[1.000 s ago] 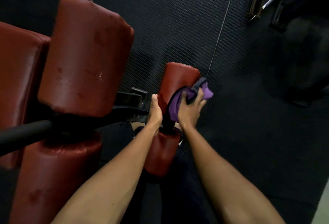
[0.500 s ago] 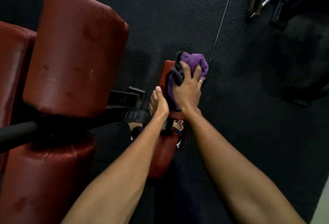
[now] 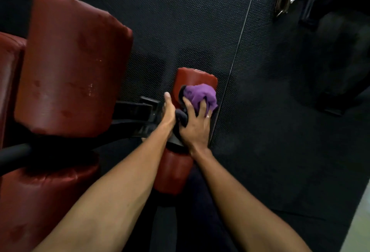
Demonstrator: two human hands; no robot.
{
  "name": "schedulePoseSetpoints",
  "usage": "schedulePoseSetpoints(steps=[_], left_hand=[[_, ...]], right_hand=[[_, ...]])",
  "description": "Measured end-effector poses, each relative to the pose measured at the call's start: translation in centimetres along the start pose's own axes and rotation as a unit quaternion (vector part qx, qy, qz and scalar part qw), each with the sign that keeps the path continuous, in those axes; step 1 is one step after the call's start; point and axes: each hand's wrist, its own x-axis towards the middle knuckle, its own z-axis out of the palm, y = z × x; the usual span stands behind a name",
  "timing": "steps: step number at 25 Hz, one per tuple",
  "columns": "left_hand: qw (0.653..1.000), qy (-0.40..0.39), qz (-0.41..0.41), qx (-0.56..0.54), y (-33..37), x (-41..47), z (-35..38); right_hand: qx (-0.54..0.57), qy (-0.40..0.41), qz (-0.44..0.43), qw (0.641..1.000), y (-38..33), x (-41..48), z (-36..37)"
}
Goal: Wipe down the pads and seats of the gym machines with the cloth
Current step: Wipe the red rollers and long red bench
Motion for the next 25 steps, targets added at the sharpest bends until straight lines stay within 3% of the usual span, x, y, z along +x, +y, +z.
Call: schedulePoseSetpoints(steps=[2,4,6,8,10,20,25], left_hand=[[0.999,0.007,0.009,-0.034,-3.0,3.1,0.1],[0.999,0.045,0.025,-0.005,-5.2,6.2,-0.5],[1.000,0.019,0.020,-0.002,-6.3,9.0,-1.7],[0.999,0.027,0.012,0.030,-4.5,6.0,-2.0],[0.996,0.048,0.031,0.073,-2.1,1.5,-2.2],[0.972,0.010,0.096,0.216,0.7,-10.3,-4.5],[0.917,-0.015,0.173,0.358,0.9,-18.8,-6.5]], right_hand=[[0.009,0.020,0.004,1.000,-0.8,3.6,-1.5],[0.052,0.046,0.076,0.995,-1.2,6.4,-2.6],[0.115,0.085,0.171,0.975,-1.2,7.3,-3.2],[0.162,0.089,0.281,0.942,-0.7,6.5,-3.2],[0.154,0.051,0.327,0.931,0.1,4.2,-2.7],[0.113,-0.044,0.234,0.965,-2.4,-3.7,-6.2],[0.100,-0.077,0.180,0.976,-5.4,-9.5,-10.2]])
